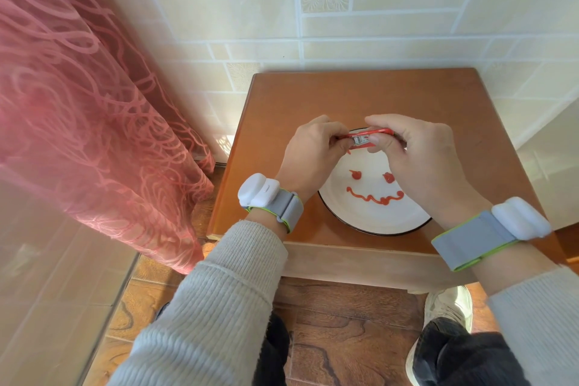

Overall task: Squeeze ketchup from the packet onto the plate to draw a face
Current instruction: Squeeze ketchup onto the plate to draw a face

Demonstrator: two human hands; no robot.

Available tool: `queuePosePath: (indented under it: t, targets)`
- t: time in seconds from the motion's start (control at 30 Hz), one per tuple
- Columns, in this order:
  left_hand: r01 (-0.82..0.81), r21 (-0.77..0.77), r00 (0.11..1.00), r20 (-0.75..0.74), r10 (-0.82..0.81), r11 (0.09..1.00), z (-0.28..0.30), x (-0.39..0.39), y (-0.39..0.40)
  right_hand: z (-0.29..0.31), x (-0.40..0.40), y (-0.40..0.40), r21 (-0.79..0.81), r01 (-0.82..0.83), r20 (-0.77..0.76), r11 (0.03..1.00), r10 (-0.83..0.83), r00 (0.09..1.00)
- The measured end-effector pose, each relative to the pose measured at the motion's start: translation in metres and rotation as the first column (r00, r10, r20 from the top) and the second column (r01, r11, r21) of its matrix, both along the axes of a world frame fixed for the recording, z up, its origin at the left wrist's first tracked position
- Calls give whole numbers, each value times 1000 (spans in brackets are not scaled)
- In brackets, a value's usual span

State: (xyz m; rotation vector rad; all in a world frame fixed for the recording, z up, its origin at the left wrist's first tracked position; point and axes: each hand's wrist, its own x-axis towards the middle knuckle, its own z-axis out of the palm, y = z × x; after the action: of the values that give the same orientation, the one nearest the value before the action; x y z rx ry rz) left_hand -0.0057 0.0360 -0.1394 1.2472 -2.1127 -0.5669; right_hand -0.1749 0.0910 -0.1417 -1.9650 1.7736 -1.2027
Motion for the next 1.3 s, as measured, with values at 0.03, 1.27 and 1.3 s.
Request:
queuePosePath:
  t: [0.03, 1.27, 1.3]
  targets:
    - [1, 2, 1000, -3, -1, 1000, 0, -1, 0, -1, 0, 1, -6, 0, 1, 1000, 0, 1000]
    - [65, -150, 998, 28, -61, 987, -2, -9, 3, 0, 1, 1, -160, -23, -47, 987, 15, 999]
    - [59, -156, 998, 29, -55, 986, -1, -9, 3, 0, 1, 2, -163, -22, -44, 986, 15, 999]
